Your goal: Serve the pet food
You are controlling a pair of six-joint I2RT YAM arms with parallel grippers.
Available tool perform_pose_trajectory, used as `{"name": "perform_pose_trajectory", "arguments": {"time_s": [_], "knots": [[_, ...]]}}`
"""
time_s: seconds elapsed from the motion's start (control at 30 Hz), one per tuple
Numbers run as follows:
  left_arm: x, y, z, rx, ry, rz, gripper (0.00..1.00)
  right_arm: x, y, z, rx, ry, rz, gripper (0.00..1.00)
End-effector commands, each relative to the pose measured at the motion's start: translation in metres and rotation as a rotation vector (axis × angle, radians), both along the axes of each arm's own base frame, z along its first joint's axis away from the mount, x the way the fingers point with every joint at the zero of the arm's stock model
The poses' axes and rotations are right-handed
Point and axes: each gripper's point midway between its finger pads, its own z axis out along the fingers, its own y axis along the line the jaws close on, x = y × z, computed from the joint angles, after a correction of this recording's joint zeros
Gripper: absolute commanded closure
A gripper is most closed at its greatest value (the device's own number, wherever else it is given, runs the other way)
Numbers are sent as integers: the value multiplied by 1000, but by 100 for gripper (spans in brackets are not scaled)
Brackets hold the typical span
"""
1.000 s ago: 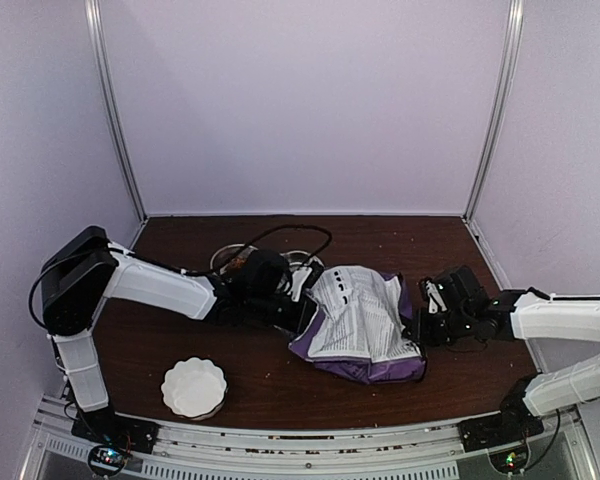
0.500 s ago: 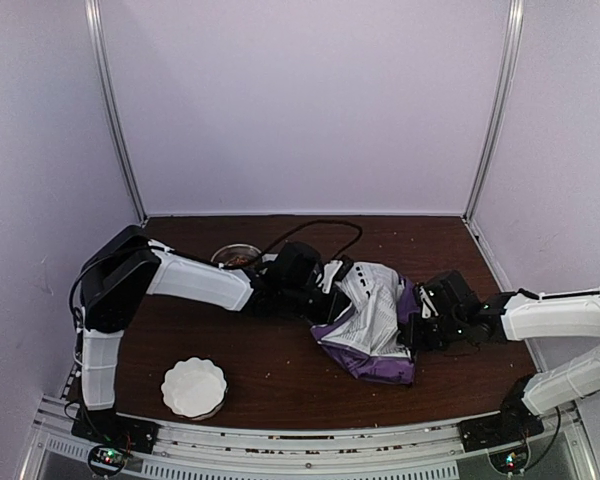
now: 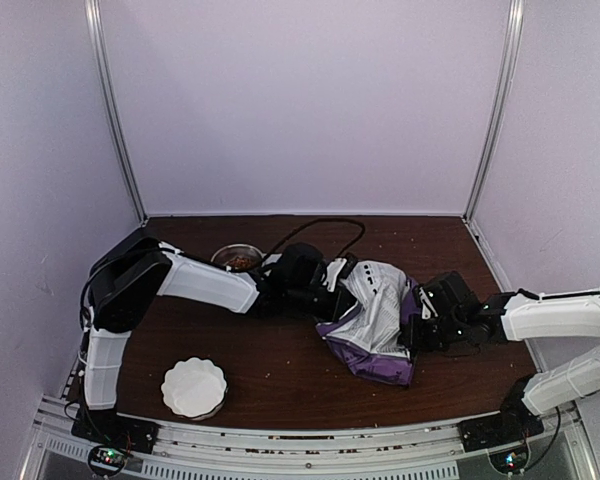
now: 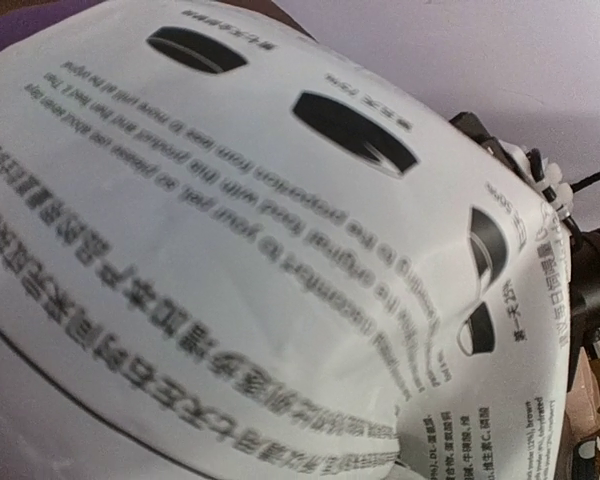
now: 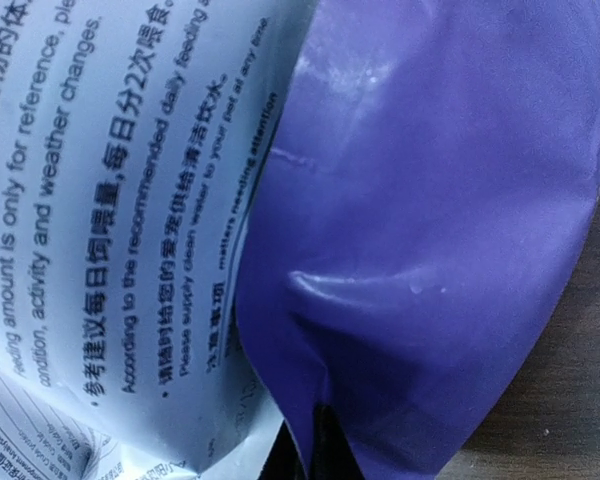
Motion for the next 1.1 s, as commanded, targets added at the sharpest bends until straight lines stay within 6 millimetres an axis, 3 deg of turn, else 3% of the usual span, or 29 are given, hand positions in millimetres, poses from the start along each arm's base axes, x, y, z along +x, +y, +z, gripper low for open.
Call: {"name": "perform_pose_trajectory", "arguments": {"time_s": [0.0, 0.13, 0.33, 0.6, 0.8, 1.07], "knots": [[-27, -31, 118, -341, -170, -120, 100, -6, 36, 29, 130, -37, 111, 98], [-23, -20, 135, -335, -209, -88, 100, -3, 26, 32, 89, -64, 79, 94], [-31, -4, 161, -354, -220, -96, 100, 5, 4, 51, 12, -133, 26, 78], [-41, 13, 175, -349, -219, -96, 100, 10, -17, 99, -29, -272, -4, 48], [-45, 23, 188, -362, -214, -85, 100, 10, -11, 139, 23, -372, 28, 30], [-48, 27, 195, -362, -219, -82, 100, 4, 20, 196, 141, -508, 110, 26]]}}
